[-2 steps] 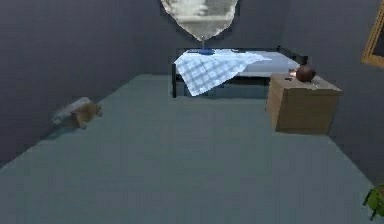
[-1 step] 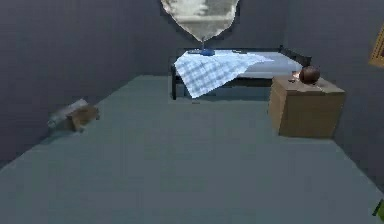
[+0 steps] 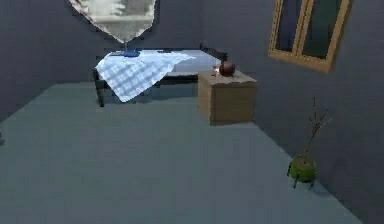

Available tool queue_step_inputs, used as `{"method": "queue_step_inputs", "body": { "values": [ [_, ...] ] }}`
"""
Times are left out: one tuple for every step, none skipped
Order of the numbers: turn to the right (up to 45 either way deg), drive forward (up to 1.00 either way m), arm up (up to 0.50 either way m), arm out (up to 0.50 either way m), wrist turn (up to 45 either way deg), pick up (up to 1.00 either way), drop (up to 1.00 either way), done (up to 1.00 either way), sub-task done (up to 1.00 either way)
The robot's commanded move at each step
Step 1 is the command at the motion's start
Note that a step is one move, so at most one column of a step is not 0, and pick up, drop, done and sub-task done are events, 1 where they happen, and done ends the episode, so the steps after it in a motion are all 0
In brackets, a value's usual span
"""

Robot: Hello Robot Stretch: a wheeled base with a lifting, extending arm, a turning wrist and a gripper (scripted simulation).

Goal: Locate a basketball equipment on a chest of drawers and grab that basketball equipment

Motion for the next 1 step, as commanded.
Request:
{"method": "queue_step_inputs", "body": {
  "values": [
    [0.0, 1.0, 0.0, 0.0, 0.0, 0.0, 0.0, 0.0, 0.0]
  ]
}}
